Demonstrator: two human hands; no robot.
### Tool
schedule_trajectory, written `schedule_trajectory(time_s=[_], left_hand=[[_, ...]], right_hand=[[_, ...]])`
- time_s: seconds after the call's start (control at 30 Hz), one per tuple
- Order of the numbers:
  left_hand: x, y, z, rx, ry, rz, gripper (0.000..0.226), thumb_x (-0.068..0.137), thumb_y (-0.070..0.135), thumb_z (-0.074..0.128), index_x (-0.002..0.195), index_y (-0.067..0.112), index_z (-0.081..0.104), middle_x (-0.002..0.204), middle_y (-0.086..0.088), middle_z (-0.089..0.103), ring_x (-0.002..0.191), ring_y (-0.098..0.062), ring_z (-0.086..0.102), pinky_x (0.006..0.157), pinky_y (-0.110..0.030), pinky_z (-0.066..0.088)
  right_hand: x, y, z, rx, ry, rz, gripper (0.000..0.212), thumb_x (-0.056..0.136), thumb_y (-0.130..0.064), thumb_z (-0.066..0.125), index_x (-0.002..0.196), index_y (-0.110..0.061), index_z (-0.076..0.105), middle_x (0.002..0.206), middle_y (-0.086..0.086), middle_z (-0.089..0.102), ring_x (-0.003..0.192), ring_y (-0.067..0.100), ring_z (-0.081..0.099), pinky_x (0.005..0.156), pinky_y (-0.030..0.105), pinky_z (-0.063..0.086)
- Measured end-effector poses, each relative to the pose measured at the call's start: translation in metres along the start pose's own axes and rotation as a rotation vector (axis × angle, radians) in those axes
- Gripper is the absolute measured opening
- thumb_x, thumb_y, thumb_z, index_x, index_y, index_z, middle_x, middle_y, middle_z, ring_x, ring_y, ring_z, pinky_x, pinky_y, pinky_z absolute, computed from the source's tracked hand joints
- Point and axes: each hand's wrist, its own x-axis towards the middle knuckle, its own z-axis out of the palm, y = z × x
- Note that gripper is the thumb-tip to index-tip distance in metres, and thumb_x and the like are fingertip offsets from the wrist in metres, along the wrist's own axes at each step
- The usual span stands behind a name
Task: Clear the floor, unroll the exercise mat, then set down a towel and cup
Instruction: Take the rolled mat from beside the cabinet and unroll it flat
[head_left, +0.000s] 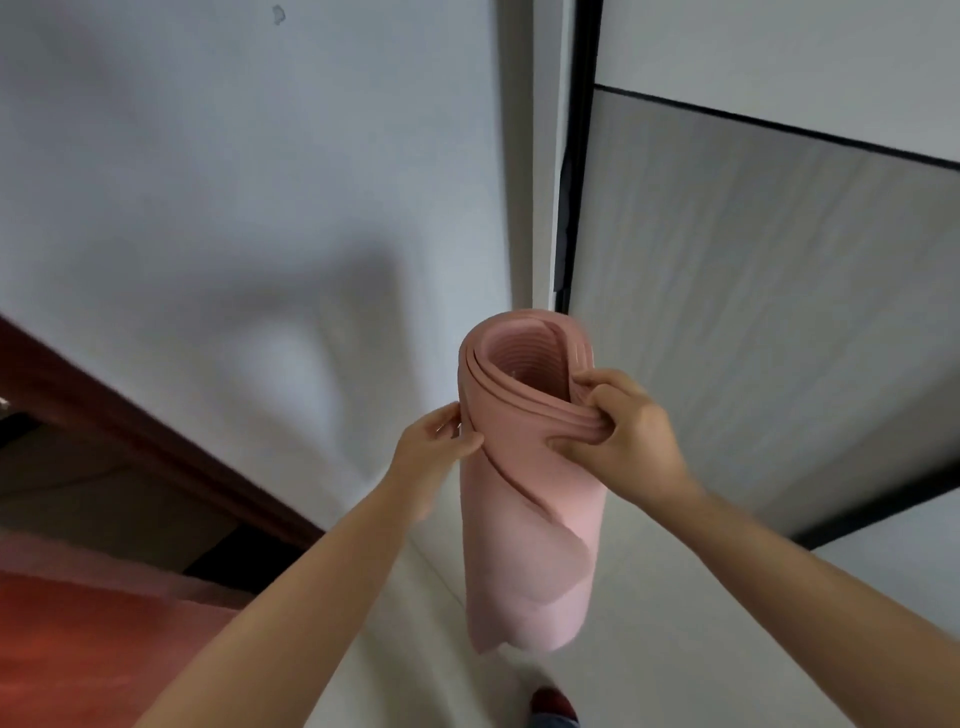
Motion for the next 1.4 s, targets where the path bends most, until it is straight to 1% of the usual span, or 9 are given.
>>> schedule_trajectory(time_s=[0.1,0.23,0.4,0.6,0.77,1.03,1.17,1.27,1.4], left_hand=[[0.024,-0.016,0.000,0.012,-0.178,-0.117,0.072,0.080,-0.013,0.056,0.126,0.041,0.047,0.106,0.028,0.053,0.106,-0.003,0.049,0.083,-0.022,0.044],[0.039,-0.052,-0.006,0.117,-0.427,-0.195,0.093,0.073,-0.016,0.056,0.121,0.059,0.030,0.120,0.026,0.044,0.118,-0.012,0.048,0.078,-0.023,0.052],[0.074,-0.112,-0.043,0.221,-0.502,-0.354,0.101,0.080,-0.017,0.054,0.148,0.035,0.000,0.155,0.003,0.022,0.133,-0.022,0.041,0.066,-0.016,0.053],[0.109,-0.197,-0.069,0.380,-0.613,-0.459,0.076,0.082,-0.013,0.052,0.144,0.023,0.028,0.148,0.006,0.036,0.099,-0.008,0.057,0.081,-0.019,0.047],[0.141,-0.284,-0.053,0.483,-0.633,-0.478,0.071,0.081,-0.014,0.051,0.143,0.016,0.033,0.146,-0.003,0.041,0.126,-0.014,0.045,0.094,-0.026,0.040],[0.201,-0.446,0.010,0.668,-0.733,-0.230,0.104,0.072,0.001,0.073,0.150,0.016,0.005,0.159,0.003,0.008,0.144,-0.010,0.013,0.118,-0.025,0.013],[0.237,-0.517,0.031,0.870,-0.815,-0.082,0.122,0.068,0.027,0.079,0.148,0.016,-0.013,0.158,0.002,-0.012,0.145,-0.010,-0.004,0.106,-0.016,0.000],[0.265,-0.547,0.041,0.948,-0.696,0.005,0.100,0.073,0.009,0.064,0.150,0.021,0.000,0.157,0.001,0.014,0.141,-0.017,0.024,0.102,-0.017,0.021],[0.325,-0.575,0.039,0.967,-0.530,0.091,0.066,0.076,-0.009,0.045,0.134,0.022,0.044,0.121,-0.005,0.062,0.089,-0.015,0.052,0.074,-0.017,0.034]], right_hand=[[0.000,0.011,0.025,0.006,0.047,0.066,0.043,0.056,0.000,0.083,0.062,-0.014,0.042,0.112,0.019,0.064,0.091,0.018,0.055,0.066,0.009,0.032],[-0.013,0.025,0.075,0.007,0.064,0.253,0.028,0.060,0.002,0.079,0.060,-0.007,0.052,0.107,0.018,0.068,0.088,0.020,0.057,0.065,0.005,0.036],[-0.035,0.040,0.145,0.079,0.056,0.538,0.019,0.065,-0.001,0.076,0.082,0.000,0.066,0.095,0.011,0.067,0.076,0.015,0.053,0.062,-0.003,0.037],[-0.064,0.087,0.207,0.121,0.015,0.783,0.036,0.069,-0.011,0.075,0.056,-0.026,0.045,0.091,0.004,0.066,0.067,0.005,0.052,0.058,0.006,0.040],[-0.073,0.165,0.243,0.046,0.022,0.941,0.045,0.072,-0.018,0.071,0.049,-0.019,0.033,0.070,0.011,0.055,0.067,0.021,0.043,0.058,0.027,0.033],[-0.065,0.340,0.293,-0.048,0.022,0.970,0.035,0.079,-0.025,0.065,0.055,-0.017,0.040,0.058,-0.005,0.042,0.055,0.013,0.039,0.045,0.016,0.033],[-0.055,0.421,0.320,-0.211,0.037,0.913,0.025,0.085,-0.038,0.053,0.081,-0.013,0.054,0.089,0.010,0.059,0.087,0.026,0.055,0.068,0.028,0.038],[-0.046,0.465,0.338,-0.296,0.023,0.880,0.024,0.092,-0.031,0.040,0.083,-0.012,0.052,0.120,0.021,0.058,0.112,0.034,0.053,0.086,0.034,0.041],[-0.041,0.524,0.368,-0.320,0.032,0.887,0.039,0.091,-0.025,0.038,0.117,0.002,0.046,0.130,0.026,0.049,0.120,0.037,0.047,0.093,0.036,0.039]])
